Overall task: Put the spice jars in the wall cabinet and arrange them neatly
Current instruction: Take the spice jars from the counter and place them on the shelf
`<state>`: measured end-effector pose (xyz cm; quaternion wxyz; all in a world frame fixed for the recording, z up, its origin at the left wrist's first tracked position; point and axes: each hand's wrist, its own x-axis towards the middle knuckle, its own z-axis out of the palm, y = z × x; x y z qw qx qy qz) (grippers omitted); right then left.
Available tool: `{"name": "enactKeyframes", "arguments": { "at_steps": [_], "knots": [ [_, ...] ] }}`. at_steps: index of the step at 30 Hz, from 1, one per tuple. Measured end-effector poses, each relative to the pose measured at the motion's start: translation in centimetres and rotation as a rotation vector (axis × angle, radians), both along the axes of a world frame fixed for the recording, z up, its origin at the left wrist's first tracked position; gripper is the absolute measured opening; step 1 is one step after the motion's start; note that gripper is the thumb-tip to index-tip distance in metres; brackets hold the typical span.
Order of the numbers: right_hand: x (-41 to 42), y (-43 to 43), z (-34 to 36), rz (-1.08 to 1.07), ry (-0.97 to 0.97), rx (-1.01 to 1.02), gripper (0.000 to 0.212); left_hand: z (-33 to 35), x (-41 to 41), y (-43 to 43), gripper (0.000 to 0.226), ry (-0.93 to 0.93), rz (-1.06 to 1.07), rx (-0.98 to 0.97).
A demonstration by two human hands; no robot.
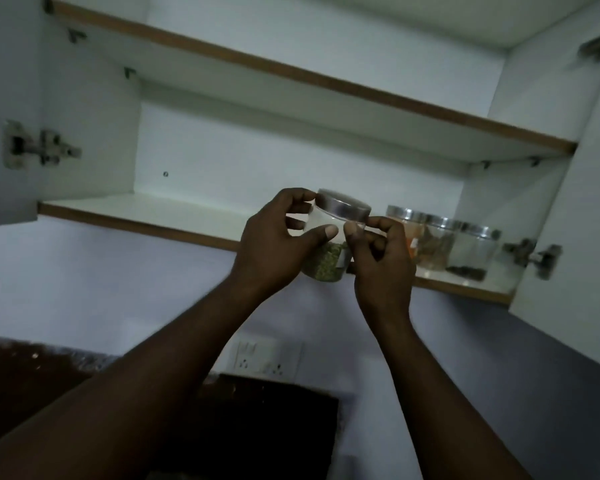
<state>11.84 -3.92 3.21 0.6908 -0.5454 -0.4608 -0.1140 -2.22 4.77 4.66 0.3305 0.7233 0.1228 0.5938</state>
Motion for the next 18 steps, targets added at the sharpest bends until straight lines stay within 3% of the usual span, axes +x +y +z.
{"name": "enactKeyframes", "arguments": {
  "at_steps": [5, 11, 15, 18],
  "knots": [
    [3.8, 2.1, 3.0, -0.055, -0.05, -0.035, 0.049, 2.6, 4.1, 2.2, 0.053, 0.034, 0.073, 0.005],
    [9.1, 4.8, 4.4, -0.091, -0.085, -0.188, 0.039, 3.4, 9.0, 5.2, 0.058, 0.195, 0.145, -0.006],
    [10.9, 5.7, 3.0, -0.177, -0.17, -0.283, 0.05, 2.0, 10.9, 6.2, 0.063, 0.333, 0.138, 0.005],
    [11.5, 6.0, 2.1, -0.251, -0.237, -0.305, 0.059, 1.6, 12.2, 6.8, 0.066, 0.417, 0.26, 0.024]
  ]
}}
